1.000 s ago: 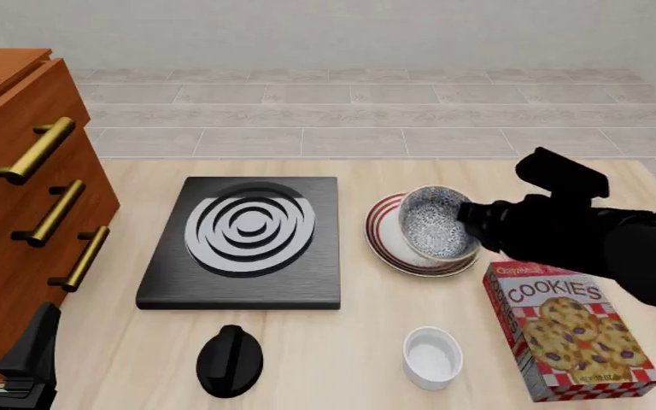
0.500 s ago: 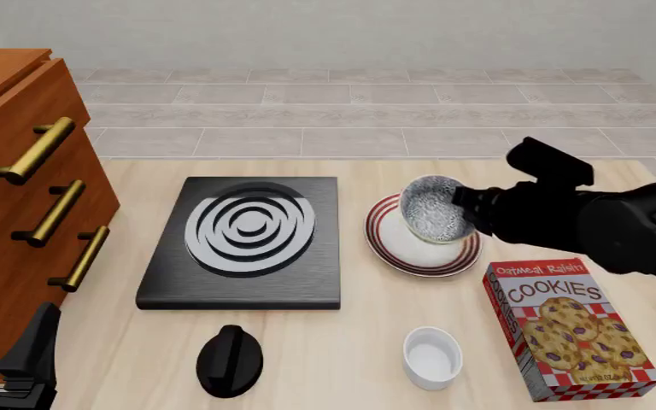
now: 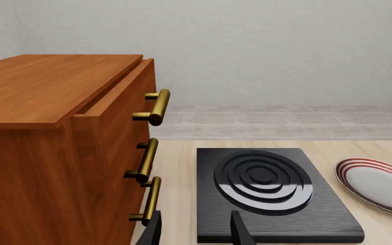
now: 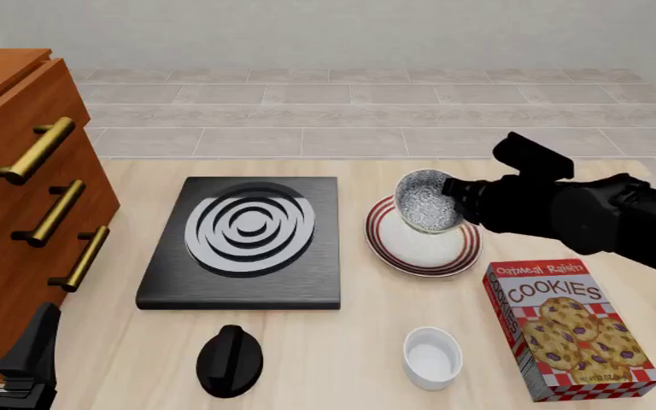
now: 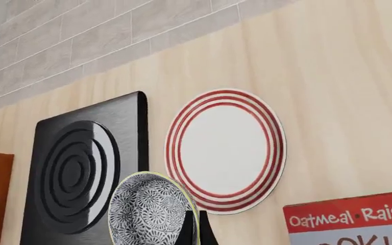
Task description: Pick the akita bowl next to the ramekin and place it on the plate.
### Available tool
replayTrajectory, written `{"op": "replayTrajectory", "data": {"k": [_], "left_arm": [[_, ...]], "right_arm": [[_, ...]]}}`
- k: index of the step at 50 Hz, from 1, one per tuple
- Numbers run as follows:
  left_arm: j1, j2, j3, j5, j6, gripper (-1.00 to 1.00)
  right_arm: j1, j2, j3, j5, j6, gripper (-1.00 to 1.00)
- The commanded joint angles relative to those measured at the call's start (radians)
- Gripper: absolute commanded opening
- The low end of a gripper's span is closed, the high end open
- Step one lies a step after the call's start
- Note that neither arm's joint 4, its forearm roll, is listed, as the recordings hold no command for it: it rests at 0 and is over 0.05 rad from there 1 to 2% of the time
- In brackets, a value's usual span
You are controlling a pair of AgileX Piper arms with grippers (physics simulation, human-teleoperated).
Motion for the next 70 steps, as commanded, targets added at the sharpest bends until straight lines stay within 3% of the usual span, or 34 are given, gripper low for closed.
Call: {"op": "replayTrajectory", "data": {"k": [1,6,10,11,21,70], "left_arm": [[0.0,0.0,0.0,0.0,0.0,1.0],[0.0,0.0,0.0,0.0,0.0,1.0],[0.0,0.0,0.0,0.0,0.0,1.0],[0.0,0.0,0.0,0.0,0.0,1.0],[0.0,0.0,0.0,0.0,0.0,1.0],[0.0,0.0,0.0,0.0,0.0,1.0]], "right_arm": [[-0.009,0.048,-0.023,-0.029,0.01,-1.0],[-0.016,0.072,-0.029,-0.045,0.015,-1.0],[-0.053,0.092,-0.05,-0.048,-0.017,-1.0],[-0.026,0.1,-0.038,-0.059,0.019,-1.0],[-0.07,0.151,-0.077,-0.068,-0.006,-1.0],[-0.109,0.344,-0.146,-0.139,0.026,-1.0]]}}
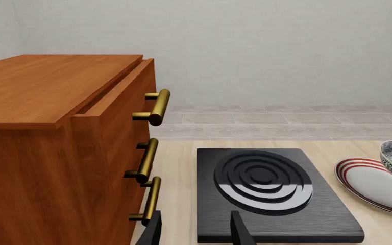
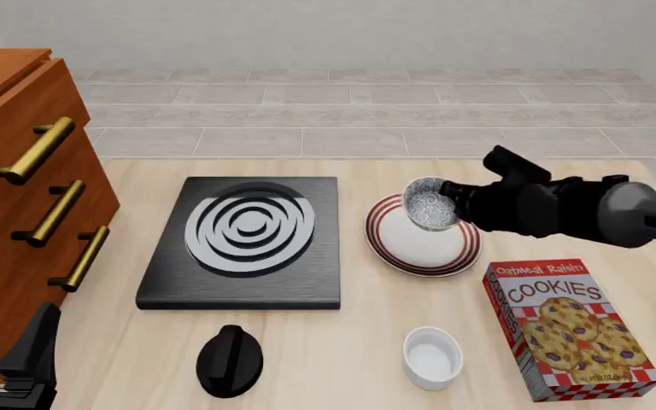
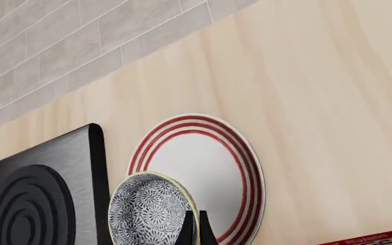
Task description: Pick the akita bowl next to the ramekin and place it on the plate.
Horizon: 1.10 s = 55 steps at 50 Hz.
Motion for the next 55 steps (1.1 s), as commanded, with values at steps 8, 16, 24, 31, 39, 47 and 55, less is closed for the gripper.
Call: {"op": "replayTrajectory", "data": {"k": [8,16,24,31,39,47,55], "left_arm": [[0.0,0.0,0.0,0.0,0.0,1.0],[0.0,0.0,0.0,0.0,0.0,1.0],[0.0,0.0,0.0,0.0,0.0,1.0],[0.0,0.0,0.0,0.0,0.0,1.0],[0.0,0.0,0.0,0.0,0.0,1.0],[0.0,0.0,0.0,0.0,0.0,1.0],[0.0,0.0,0.0,0.0,0.0,1.0]], "right_arm": [[-0.007,0.061,-0.039,-0.018,0.008,-1.0],[0.002,0.073,-0.053,-0.01,0.012,-1.0],[0.014,0.089,-0.047,-0.02,0.018,-1.0],[0.011,0.096,-0.055,-0.019,0.015,-1.0],[0.01,0.114,-0.057,-0.031,0.018,-1.0],[0.005,0.131,-0.066,-0.038,0.013,-1.0],[0.003,0.157,-0.071,-0.049,0.019,-1.0]]}}
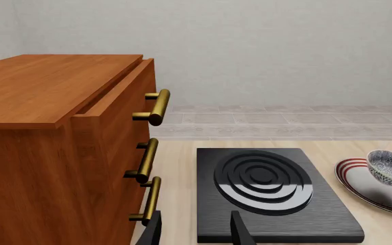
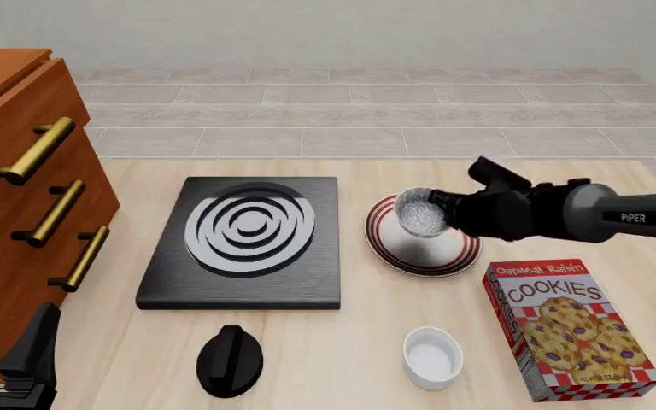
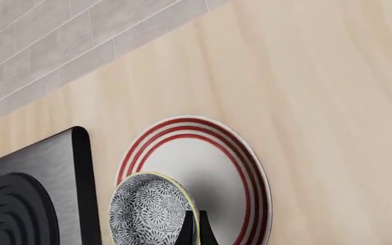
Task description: Pick the akita bowl next to the ramekin and place it on the plate.
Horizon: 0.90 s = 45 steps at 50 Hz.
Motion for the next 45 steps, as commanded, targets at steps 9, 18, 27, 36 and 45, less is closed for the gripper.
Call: {"op": "replayTrajectory", "data": {"k": [9,18,27,36,45], "left_arm": [[0.0,0.0,0.0,0.0,0.0,1.0],[0.0,0.0,0.0,0.0,0.0,1.0],[0.0,0.0,0.0,0.0,0.0,1.0],[0.0,0.0,0.0,0.0,0.0,1.0],[0.0,0.0,0.0,0.0,0.0,1.0]], "right_arm": [[0.0,0.036,-0.012,-0.021,0.007,-1.0],[-0.017,0.031,-0.016,-0.015,-0.005,-1.0],[-0.015,0.025,-0.01,-0.015,-0.005,-1.0],[-0.011,0.015,-0.016,0.005,-0.026,1.0],[0.002,0.001,-0.005,0.006,-0.028,1.0]]}}
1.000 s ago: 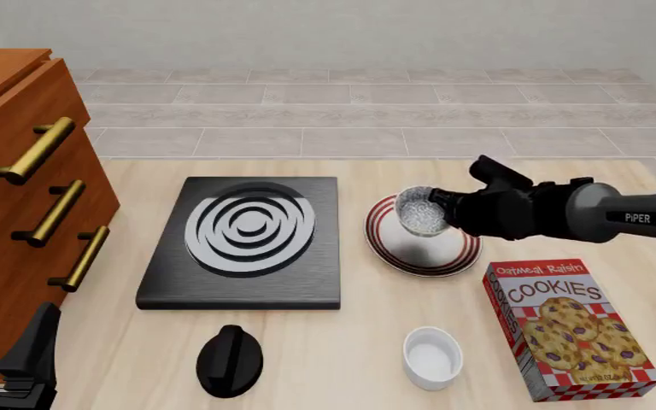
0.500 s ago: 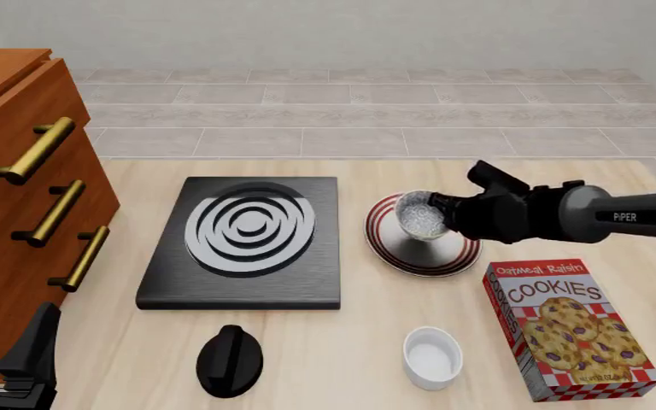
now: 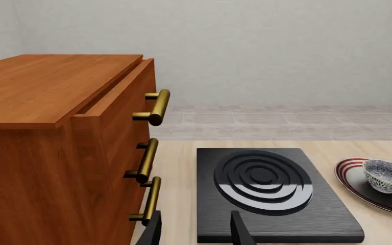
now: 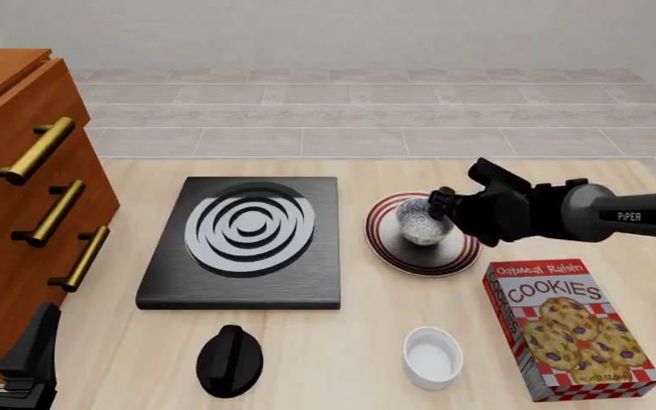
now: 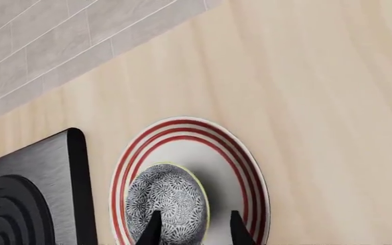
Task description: Pick the akita bowl next to the ramekin and place it on the plate.
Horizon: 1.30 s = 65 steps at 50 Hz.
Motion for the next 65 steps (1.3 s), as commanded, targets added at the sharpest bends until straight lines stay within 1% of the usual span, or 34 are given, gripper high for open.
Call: {"op": "replayTrajectory", "data": {"k": [1,6,7,9,10,11,13,14,15,17,18,22,24,25,26,28,29,33,35,36,45,46,48,50,51,52,53,55,59,60,61,62,64,65], "left_arm": [[0.0,0.0,0.0,0.0,0.0,1.0],[0.0,0.0,0.0,0.0,0.0,1.0],[0.0,0.0,0.0,0.0,0.0,1.0],[0.0,0.0,0.0,0.0,0.0,1.0],[0.0,0.0,0.0,0.0,0.0,1.0],[0.0,0.0,0.0,0.0,0.0,1.0],[0.0,0.0,0.0,0.0,0.0,1.0],[0.0,0.0,0.0,0.0,0.0,1.0],[0.0,0.0,0.0,0.0,0.0,1.0],[0.0,0.0,0.0,0.0,0.0,1.0],[0.0,0.0,0.0,0.0,0.0,1.0],[0.0,0.0,0.0,0.0,0.0,1.0],[0.0,0.0,0.0,0.0,0.0,1.0],[0.0,0.0,0.0,0.0,0.0,1.0],[0.0,0.0,0.0,0.0,0.0,1.0],[0.0,0.0,0.0,0.0,0.0,1.0],[0.0,0.0,0.0,0.0,0.0,1.0],[0.0,0.0,0.0,0.0,0.0,1.0],[0.0,0.0,0.0,0.0,0.0,1.0],[0.0,0.0,0.0,0.0,0.0,1.0],[0.0,0.0,0.0,0.0,0.0,1.0],[0.0,0.0,0.0,0.0,0.0,1.0],[0.0,0.0,0.0,0.0,0.0,1.0],[0.0,0.0,0.0,0.0,0.0,1.0],[0.0,0.0,0.0,0.0,0.0,1.0],[0.0,0.0,0.0,0.0,0.0,1.0],[0.0,0.0,0.0,0.0,0.0,1.0],[0.0,0.0,0.0,0.0,0.0,1.0],[0.0,0.0,0.0,0.0,0.0,1.0],[0.0,0.0,0.0,0.0,0.0,1.0],[0.0,0.0,0.0,0.0,0.0,1.0],[0.0,0.0,0.0,0.0,0.0,1.0],[0.0,0.0,0.0,0.0,0.0,1.0],[0.0,0.0,0.0,0.0,0.0,1.0]], "right_arm": [[0.013,-0.019,0.008,0.008,-0.01,1.0],[0.012,-0.037,0.012,0.02,-0.024,1.0],[0.019,-0.041,0.018,0.018,-0.016,1.0],[0.018,-0.047,0.02,0.021,-0.023,1.0],[0.03,-0.06,0.034,0.016,-0.011,1.0],[0.026,-0.065,0.034,0.021,-0.021,1.0],[0.026,-0.074,0.038,0.021,-0.022,1.0],[0.038,-0.082,0.048,0.018,-0.012,1.0],[0.035,-0.092,0.05,0.021,-0.022,1.0],[0.052,-0.108,0.069,0.015,-0.008,1.0],[0.049,-0.119,0.072,0.017,-0.019,1.0],[0.078,-0.16,0.115,0.007,-0.006,1.0],[0.083,-0.178,0.127,0.008,-0.012,1.0],[0.096,-0.186,0.139,0.002,0.0,1.0],[0.087,-0.194,0.139,0.007,-0.015,1.0],[0.101,-0.207,0.156,0.002,-0.002,1.0],[0.096,-0.213,0.155,0.006,-0.013,1.0],[0.11,-0.243,0.18,0.003,-0.003,1.0],[0.107,-0.252,0.183,0.007,-0.012,1.0],[0.114,-0.26,0.191,0.004,-0.002,1.0],[0.128,-0.33,0.234,0.009,-0.005,1.0],[0.125,-0.341,0.237,0.012,-0.012,1.0],[0.134,-0.359,0.25,0.01,-0.008,1.0],[0.129,-0.367,0.243,0.027,-0.041,1.0],[0.115,-0.371,0.235,0.038,-0.067,1.0],[0.124,-0.385,0.245,0.034,-0.05,1.0],[0.13,-0.393,0.249,0.037,-0.048,1.0],[0.125,-0.41,0.252,0.044,-0.059,1.0],[0.133,-0.436,0.264,0.051,-0.063,1.0],[0.147,-0.459,0.274,0.056,-0.064,1.0],[0.139,-0.48,0.279,0.058,-0.08,1.0],[0.171,-0.497,0.295,0.049,-0.067,1.0],[0.167,-0.508,0.304,0.049,-0.07,1.0],[0.182,-0.519,0.315,0.033,-0.059,1.0]]}}
